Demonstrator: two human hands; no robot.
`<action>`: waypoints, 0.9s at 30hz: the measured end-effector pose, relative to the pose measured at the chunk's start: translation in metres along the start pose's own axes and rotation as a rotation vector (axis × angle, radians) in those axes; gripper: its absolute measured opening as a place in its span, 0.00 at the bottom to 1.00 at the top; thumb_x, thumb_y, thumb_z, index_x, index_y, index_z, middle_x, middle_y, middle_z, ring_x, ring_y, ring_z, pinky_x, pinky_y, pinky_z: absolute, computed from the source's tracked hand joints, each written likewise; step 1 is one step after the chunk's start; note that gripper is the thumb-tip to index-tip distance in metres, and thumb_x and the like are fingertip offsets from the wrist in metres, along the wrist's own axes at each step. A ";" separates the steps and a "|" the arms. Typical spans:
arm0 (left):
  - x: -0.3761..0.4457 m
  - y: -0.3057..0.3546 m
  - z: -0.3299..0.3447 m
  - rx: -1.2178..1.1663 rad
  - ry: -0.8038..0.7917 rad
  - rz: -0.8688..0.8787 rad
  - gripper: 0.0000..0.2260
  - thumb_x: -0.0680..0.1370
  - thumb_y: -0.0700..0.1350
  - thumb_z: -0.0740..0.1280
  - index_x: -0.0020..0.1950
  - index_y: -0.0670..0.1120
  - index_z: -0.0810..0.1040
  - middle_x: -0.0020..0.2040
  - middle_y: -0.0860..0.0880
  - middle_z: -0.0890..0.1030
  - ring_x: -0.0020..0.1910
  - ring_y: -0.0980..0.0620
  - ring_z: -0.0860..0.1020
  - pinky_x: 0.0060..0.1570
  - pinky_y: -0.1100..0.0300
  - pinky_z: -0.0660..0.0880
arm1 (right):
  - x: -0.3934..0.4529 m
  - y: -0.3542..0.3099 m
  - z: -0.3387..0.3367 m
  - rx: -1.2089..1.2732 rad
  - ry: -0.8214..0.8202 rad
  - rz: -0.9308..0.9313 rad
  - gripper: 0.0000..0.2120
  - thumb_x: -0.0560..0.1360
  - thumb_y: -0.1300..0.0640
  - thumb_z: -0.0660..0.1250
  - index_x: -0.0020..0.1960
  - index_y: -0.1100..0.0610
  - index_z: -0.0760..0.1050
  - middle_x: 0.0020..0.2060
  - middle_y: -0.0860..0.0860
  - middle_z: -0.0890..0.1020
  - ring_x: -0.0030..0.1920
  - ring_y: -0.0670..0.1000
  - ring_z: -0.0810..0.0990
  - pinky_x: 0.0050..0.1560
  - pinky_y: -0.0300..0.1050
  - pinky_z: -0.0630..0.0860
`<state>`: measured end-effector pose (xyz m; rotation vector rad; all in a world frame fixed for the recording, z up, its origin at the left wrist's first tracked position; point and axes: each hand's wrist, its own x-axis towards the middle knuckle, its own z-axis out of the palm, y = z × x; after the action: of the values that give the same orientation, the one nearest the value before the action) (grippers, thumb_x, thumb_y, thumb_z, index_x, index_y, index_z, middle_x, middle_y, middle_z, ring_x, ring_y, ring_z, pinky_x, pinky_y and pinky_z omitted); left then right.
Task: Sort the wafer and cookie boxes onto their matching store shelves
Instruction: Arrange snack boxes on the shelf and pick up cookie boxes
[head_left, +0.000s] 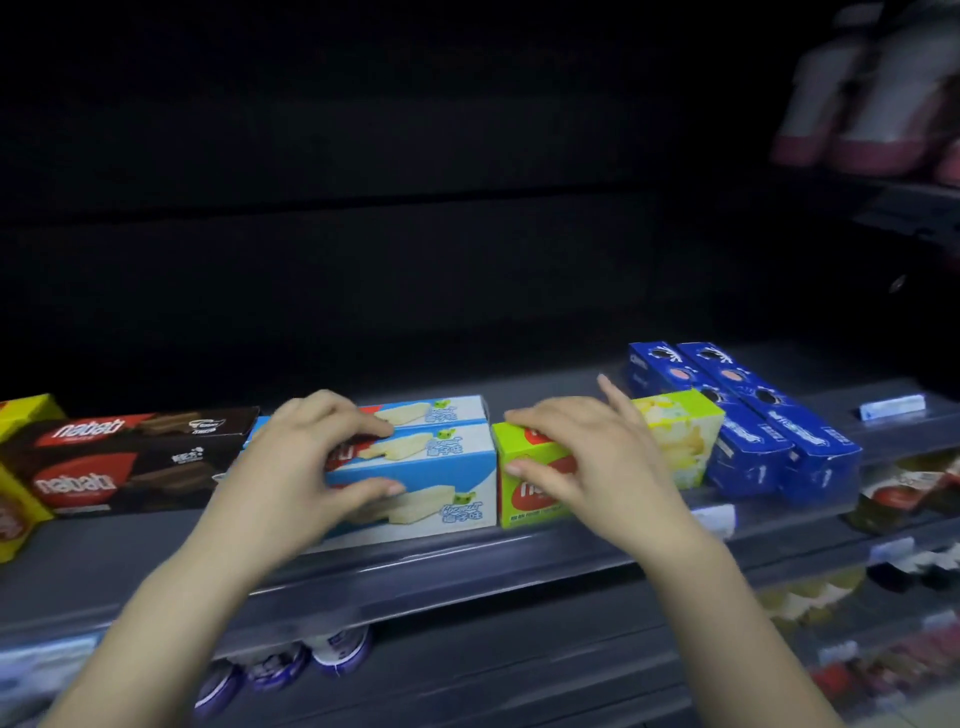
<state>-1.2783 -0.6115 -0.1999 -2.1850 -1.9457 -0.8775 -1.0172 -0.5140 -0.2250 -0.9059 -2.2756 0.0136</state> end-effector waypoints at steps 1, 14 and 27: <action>-0.003 -0.001 0.002 0.047 0.011 -0.004 0.23 0.66 0.67 0.65 0.54 0.56 0.81 0.49 0.58 0.76 0.48 0.53 0.75 0.51 0.55 0.72 | 0.000 -0.001 0.003 -0.011 0.025 -0.004 0.23 0.71 0.34 0.60 0.58 0.45 0.79 0.51 0.41 0.83 0.55 0.45 0.79 0.67 0.45 0.59; -0.018 0.012 0.003 0.011 -0.003 -0.036 0.21 0.71 0.62 0.63 0.56 0.51 0.80 0.51 0.54 0.76 0.52 0.52 0.73 0.52 0.64 0.66 | 0.004 0.003 0.001 0.008 0.005 -0.048 0.23 0.70 0.31 0.59 0.57 0.42 0.79 0.52 0.39 0.82 0.54 0.46 0.79 0.56 0.45 0.67; -0.014 0.030 0.002 0.046 0.073 -0.036 0.18 0.70 0.65 0.60 0.49 0.55 0.78 0.48 0.59 0.74 0.47 0.55 0.73 0.48 0.55 0.73 | -0.005 -0.007 0.000 0.117 0.060 -0.022 0.22 0.70 0.36 0.65 0.56 0.48 0.81 0.55 0.44 0.82 0.57 0.46 0.79 0.65 0.54 0.70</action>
<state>-1.2496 -0.6285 -0.1988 -2.0682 -1.9573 -0.8951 -1.0188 -0.5228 -0.2265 -0.8097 -2.2042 0.1070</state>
